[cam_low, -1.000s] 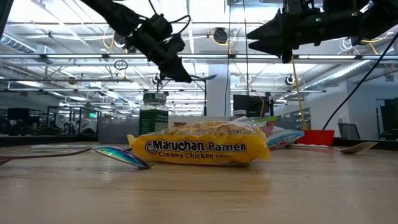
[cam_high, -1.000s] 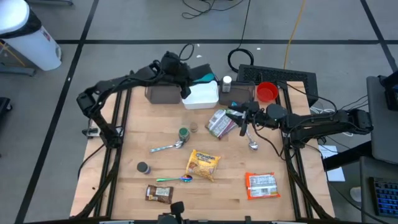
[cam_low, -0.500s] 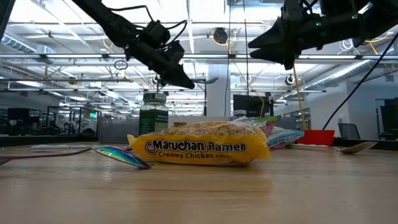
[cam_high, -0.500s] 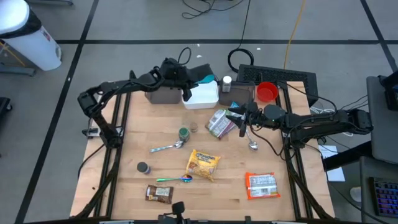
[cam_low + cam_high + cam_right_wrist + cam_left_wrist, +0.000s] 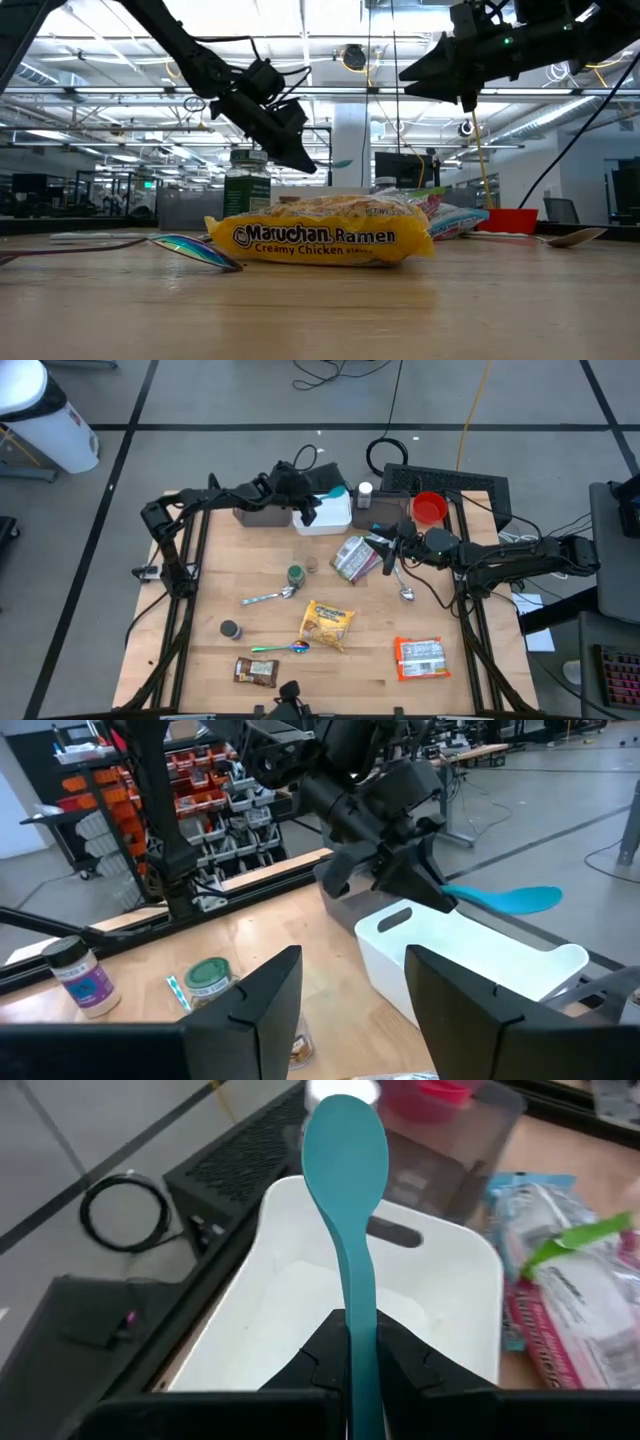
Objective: Pick & Place Food Item
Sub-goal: Put the blue baby spoon into the white bin
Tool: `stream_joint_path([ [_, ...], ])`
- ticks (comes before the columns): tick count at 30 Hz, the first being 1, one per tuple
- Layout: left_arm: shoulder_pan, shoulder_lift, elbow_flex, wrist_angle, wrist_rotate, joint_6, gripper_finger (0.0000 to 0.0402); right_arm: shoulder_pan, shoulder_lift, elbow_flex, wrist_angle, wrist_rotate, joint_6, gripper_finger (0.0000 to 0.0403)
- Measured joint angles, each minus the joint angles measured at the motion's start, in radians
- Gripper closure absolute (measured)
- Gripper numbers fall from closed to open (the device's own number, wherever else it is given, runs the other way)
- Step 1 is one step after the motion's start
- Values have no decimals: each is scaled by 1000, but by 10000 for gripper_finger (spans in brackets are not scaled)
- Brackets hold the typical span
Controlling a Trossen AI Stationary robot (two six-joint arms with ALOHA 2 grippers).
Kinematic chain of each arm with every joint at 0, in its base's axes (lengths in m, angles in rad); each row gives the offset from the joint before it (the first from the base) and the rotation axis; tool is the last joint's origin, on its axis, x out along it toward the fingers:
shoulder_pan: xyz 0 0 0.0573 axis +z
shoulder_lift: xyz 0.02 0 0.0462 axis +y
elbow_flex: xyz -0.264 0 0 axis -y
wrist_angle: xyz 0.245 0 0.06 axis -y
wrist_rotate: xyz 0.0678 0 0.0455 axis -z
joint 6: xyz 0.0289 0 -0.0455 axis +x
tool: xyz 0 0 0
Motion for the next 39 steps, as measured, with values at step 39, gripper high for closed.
stream_joint_path([
  [39, -64, 136, 40, -39, -147, 32, 379, 0, 0, 0, -6, 3, -11, 232],
])
